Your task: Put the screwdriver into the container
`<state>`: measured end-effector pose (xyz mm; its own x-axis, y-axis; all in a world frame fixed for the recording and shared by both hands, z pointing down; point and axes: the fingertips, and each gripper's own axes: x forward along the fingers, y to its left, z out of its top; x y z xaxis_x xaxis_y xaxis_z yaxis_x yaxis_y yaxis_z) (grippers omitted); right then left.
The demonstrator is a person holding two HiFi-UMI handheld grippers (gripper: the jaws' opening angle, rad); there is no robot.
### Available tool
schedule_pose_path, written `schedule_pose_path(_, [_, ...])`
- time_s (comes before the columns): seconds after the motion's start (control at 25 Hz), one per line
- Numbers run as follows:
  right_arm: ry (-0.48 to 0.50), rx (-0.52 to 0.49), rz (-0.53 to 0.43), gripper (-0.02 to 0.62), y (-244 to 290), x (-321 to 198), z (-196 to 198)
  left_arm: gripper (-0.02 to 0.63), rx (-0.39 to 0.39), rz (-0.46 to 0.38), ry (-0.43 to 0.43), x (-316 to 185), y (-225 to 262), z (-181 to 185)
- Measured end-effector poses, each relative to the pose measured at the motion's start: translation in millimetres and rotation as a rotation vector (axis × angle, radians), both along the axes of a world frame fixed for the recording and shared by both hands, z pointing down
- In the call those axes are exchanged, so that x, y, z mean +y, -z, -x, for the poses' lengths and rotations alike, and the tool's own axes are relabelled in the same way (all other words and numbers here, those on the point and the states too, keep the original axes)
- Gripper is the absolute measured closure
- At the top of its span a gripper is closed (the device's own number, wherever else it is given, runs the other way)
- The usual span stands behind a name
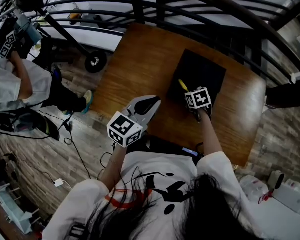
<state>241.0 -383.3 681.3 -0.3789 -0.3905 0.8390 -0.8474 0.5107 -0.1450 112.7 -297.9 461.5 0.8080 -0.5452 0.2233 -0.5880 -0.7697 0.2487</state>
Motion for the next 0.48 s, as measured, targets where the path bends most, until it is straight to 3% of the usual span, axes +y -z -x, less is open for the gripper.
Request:
schedule_pose_path(0.28, [0.067, 0.055, -0.027, 0.443, -2.6, 6.3, 1.3, 0.606, -0.011, -0.008, 0.030, 10.5, 3.3, 1.4])
schedule_pose_path(0.44, [0.054, 0.034, -0.024, 0.428, 3.6, -3.9, 6.0, 0.605, -0.038, -0.019, 0.043, 6.1, 14.2, 18.5])
schedule_pose_path(0.48, [0.046, 0.022, -0.031, 0.397, 4.8, -5.4, 7.8, 0.605, -0.043, -0.017, 0.053, 7.1, 14.2, 25.0])
